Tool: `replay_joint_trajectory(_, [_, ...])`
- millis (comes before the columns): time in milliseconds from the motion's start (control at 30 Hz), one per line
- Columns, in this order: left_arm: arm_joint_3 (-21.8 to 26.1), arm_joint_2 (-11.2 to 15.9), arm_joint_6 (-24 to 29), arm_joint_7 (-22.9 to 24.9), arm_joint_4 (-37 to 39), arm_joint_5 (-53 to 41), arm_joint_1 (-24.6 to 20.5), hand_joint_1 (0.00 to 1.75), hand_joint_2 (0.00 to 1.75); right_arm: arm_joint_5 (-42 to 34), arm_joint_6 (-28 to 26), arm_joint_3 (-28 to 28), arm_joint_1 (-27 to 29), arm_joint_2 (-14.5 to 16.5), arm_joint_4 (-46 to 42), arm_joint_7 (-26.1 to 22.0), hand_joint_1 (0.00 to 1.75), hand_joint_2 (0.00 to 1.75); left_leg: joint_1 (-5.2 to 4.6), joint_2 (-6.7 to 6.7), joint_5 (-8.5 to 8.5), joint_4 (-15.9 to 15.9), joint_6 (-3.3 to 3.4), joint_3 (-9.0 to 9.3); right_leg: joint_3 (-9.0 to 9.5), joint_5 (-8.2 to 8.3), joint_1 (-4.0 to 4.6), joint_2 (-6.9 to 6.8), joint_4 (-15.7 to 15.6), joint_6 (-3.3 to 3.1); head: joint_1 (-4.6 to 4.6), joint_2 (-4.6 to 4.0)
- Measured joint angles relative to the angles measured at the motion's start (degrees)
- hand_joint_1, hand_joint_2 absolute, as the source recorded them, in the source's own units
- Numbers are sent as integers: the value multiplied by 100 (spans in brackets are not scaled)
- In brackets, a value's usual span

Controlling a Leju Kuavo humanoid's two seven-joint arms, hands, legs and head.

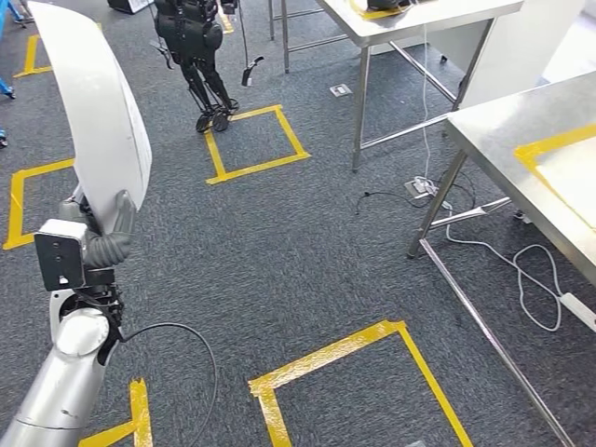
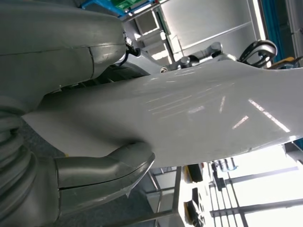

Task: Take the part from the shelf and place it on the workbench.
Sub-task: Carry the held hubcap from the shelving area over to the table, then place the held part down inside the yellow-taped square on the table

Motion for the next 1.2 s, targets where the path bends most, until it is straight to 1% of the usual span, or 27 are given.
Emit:
replay_joint_trajectory(33, [1, 2, 1, -3, 7, 5, -2, 175, 175, -1, 3, -1, -7, 0, 1, -1, 0, 0, -7, 59, 11, -17, 7, 0, -149, -185, -2, -133, 316, 28, 4, 0])
replay_joint_trajectory(67, [1, 3, 2, -5, 17, 9, 0, 175, 175, -2, 7, -1, -13, 1, 1, -1, 0, 0, -8, 121, 16, -16, 14, -9, -308, -359, -14, -205, 680, 61, 9, 0])
replay_joint_trajectory(100, [1, 3, 1, -6, 30, 14, 5, 175, 175, -1, 11, 0, -17, 1, 2, -1, 0, 0, -9, 187, 15, -11, 13, -18, -436, -476, -27, -246, 990, 95, 11, 0])
replay_joint_trajectory(133, [-2, 2, -1, -6, 44, 17, 11, 175, 175, -2, 13, 0, -15, 0, 2, -1, 0, 0, -7, 248, 12, -4, 9, -24, -477, -489, -39, -266, 1118, 125, 11, 0])
replay_joint_trajectory(167, [-4, -1, -3, -6, 56, 18, 14, 175, 175, -2, 13, -1, -13, -4, 2, 0, 0, 0, 0, 306, 5, 7, -1, -28, -410, -401, -50, -288, 1030, 151, 13, 0])
replay_joint_trajectory(233, [-7, -7, -5, -7, 74, 21, 19, 175, 175, -2, 13, -2, -14, -12, 2, 0, 0, 0, 22, 410, -27, 54, -51, -31, -12, -92, -67, -415, 329, 194, 14, 0])
replay_joint_trajectory(267, [-7, -9, -5, -8, 79, 23, 17, 175, 175, -1, 13, -2, -17, -14, 3, -1, 0, 0, 16, 453, -55, 97, -89, -40, 190, 17, -67, -493, -19, 188, 14, 0])
replay_joint_trajectory(300, [-8, -9, -9, -11, 82, 23, 15, 175, 175, -1, 14, -1, -21, -13, 3, -2, 0, 0, 8, 488, -76, 137, -125, -49, 324, 73, -61, -539, -248, 153, 9, 0])
replay_joint_trajectory(333, [-9, -10, -13, -14, 84, 25, 12, 175, 175, 0, 14, -1, -23, -12, 4, -3, 0, 0, -5, 519, -89, 168, -155, -59, 378, 76, -49, -559, -343, 108, 4, 0])
replay_joint_trajectory(400, [-13, -17, -18, -19, 86, 38, 5, 175, 175, 0, 14, -2, -20, -11, 4, -3, 0, 0, -10, 580, -97, 193, -193, -68, 366, 91, -34, -466, -324, -2, -8, 0])
replay_joint_trajectory(467, [-16, -22, -16, -23, 88, 51, 0, 175, 175, 0, 14, -3, -18, -11, 4, -2, 0, 0, 19, 486, -218, 314, -243, -107, 354, 116, -44, -380, -332, -73, -17, 0])
replay_joint_trajectory(500, [-17, -19, -15, -25, 88, 55, 0, 175, 175, 0, 14, -3, -22, -11, 4, -2, 0, 0, 33, 383, -355, 502, -270, -180, 352, 129, -54, -339, -338, -105, -24, 0])
replay_joint_trajectory(567, [-18, -7, -15, -28, 99, 71, 13, 175, 175, 0, 13, -3, -30, -13, 4, 0, 0, 0, 50, 195, -738, 1240, -304, -491, 334, 144, -55, -238, -338, -145, -40, 0])
replay_joint_trajectory(600, [-18, -2, -16, -28, 107, 78, 29, 175, 175, 0, 12, -3, -31, -14, 4, 3, 0, 0, 52, 165, -873, 1601, -306, -652, 326, 151, -50, -180, -337, -156, -38, 0])
replay_joint_trajectory(633, [-18, 2, -19, -28, 116, 82, 47, 175, 175, 0, 11, -3, -29, -14, 4, 7, 0, 0, 53, 154, -919, 1833, -299, -758, 319, 158, -44, -117, -337, -163, -40, 0])
replay_joint_trajectory(667, [-19, 3, -27, -31, 122, 82, 62, 175, 175, 1, 10, -3, -26, -14, 4, 14, 0, 0, 52, 144, -843, 1827, -279, -757, 316, 163, -38, -56, -336, -167, -40, 0])
replay_joint_trajectory(700, [-21, 3, -38, -36, 126, 82, 71, 175, 175, 1, 10, -3, -24, -14, 4, 20, 0, 0, 50, 117, -664, 1587, -248, -647, 317, 170, -34, 6, -336, -167, -38, 0])
replay_joint_trajectory(767, [-25, 7, -58, -50, 128, 79, 71, 175, 175, 2, 13, -3, -21, -13, 5, 32, 0, 0, 43, -56, -278, 809, -170, -281, 312, 187, -31, 119, -336, -152, -36, 0])
replay_joint_trajectory(800, [-28, 10, -63, -57, 128, 78, 67, 175, 175, 2, 15, -3, -24, -12, 5, 33, 0, 0, 36, -150, -172, 483, -139, -133, 295, 201, -36, 174, -335, -133, -37, 0])
replay_joint_trajectory(867, [-34, 16, -66, -66, 128, 77, 65, 175, 175, 4, 16, -3, -19, -10, 7, 39, 0, 0, 17, -229, -159, 237, -112, -34, 243, 242, -62, 266, -343, -68, -38, 0])
replay_joint_trajectory(933, [-53, 13, -70, -71, 127, 77, 61, 175, 175, 7, 16, -3, 4, -12, 7, 45, 0, 0, 14, -136, -119, 154, -97, -26, 191, 269, -82, 303, -362, 1, -39, 0])
replay_joint_trajectory(1000, [-79, 9, -78, -77, 126, 76, 56, 175, 175, 8, 16, -3, 18, -15, 7, 51, 0, 0, 37, -22, -51, 48, -64, -3, 62, 109, -65, 95, -163, 35, -17, 0])
replay_joint_trajectory(1067, [-93, 13, -83, -79, 127, 77, 67, 175, 175, 9, 23, -2, 5, -16, 8, 54, 0, 0, 39, 101, -22, 13, -41, -5, -225, -254, -59, -171, 471, 57, 11, 0])
replay_joint_trajectory(1100, [-98, 15, -84, -79, 127, 78, 75, 175, 175, 10, 27, -1, -2, -16, 8, 53, 0, 0, 33, 165, -21, 16, -37, -13, -377, -408, -63, -226, 834, 77, 19, 0])
replay_joint_trajectory(1133, [-103, 17, -85, -78, 128, 77, 83, 175, 175, 10, 30, -1, -5, -16, 9, 53, 0, 0, 28, 228, -22, 20, -37, -17, -470, -477, -67, -253, 1076, 96, 19, 0])
replay_joint_trajectory(1167, [-109, 17, -87, -78, 128, 75, 88, 175, 175, 11, 31, -1, -4, -18, 9, 54, 0, 0, 25, 288, -24, 25, -39, -19, -461, -441, -68, -271, 1111, 113, 20, 0])
replay_joint_trajectory(1200, [-114, 16, -89, -78, 128, 74, 89, 175, 175, 12, 30, -1, -2, -21, 9, 55, 0, 0, 27, 342, -30, 33, -47, -19, -339, -314, -69, -298, 923, 125, 21, 0])
